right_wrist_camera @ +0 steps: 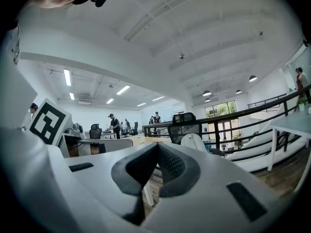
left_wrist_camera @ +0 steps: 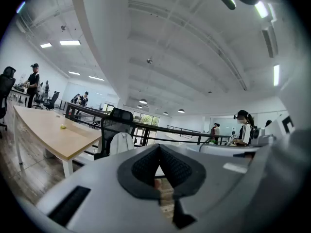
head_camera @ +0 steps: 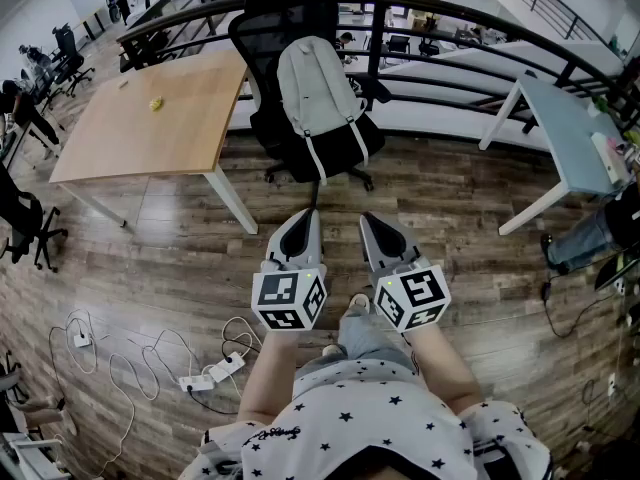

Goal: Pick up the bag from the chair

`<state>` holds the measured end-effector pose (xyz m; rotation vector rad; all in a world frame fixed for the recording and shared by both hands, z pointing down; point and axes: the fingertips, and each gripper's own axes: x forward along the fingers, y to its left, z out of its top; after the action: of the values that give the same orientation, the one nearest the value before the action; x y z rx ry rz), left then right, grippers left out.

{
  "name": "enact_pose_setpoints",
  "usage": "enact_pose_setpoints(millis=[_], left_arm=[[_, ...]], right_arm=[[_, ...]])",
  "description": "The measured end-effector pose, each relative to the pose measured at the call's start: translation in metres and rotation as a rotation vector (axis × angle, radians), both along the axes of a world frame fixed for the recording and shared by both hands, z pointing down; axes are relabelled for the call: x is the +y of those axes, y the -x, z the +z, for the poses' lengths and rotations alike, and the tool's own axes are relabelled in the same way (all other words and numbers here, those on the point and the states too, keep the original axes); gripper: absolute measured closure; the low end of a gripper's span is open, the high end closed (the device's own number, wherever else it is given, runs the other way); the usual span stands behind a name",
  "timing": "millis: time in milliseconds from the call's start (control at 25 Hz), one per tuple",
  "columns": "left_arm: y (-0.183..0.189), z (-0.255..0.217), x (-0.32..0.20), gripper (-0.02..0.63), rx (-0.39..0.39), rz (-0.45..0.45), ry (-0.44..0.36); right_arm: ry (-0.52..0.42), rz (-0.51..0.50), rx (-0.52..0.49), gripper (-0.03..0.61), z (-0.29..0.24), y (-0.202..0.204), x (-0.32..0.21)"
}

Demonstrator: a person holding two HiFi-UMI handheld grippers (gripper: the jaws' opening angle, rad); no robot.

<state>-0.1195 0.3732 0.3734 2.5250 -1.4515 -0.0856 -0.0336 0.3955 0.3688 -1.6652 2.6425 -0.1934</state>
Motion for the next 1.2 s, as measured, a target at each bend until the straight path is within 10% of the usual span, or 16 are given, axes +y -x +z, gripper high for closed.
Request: enact_pose_setpoints(millis=[640, 1200], left_arm=[[-0.009, 0.009, -0.006, 0.603, -0.038, 0.039, 0.003], [-0.037, -0.008, -0.180, 0.603, -0.023, -0.022, -0.013]], right_arm=[[0.001, 0.012, -0.003, 0.584, 0.001, 0.003, -0.006], [-0.015, -0.068, 0.007, 0.584, -0.009, -0.018, -0.184]])
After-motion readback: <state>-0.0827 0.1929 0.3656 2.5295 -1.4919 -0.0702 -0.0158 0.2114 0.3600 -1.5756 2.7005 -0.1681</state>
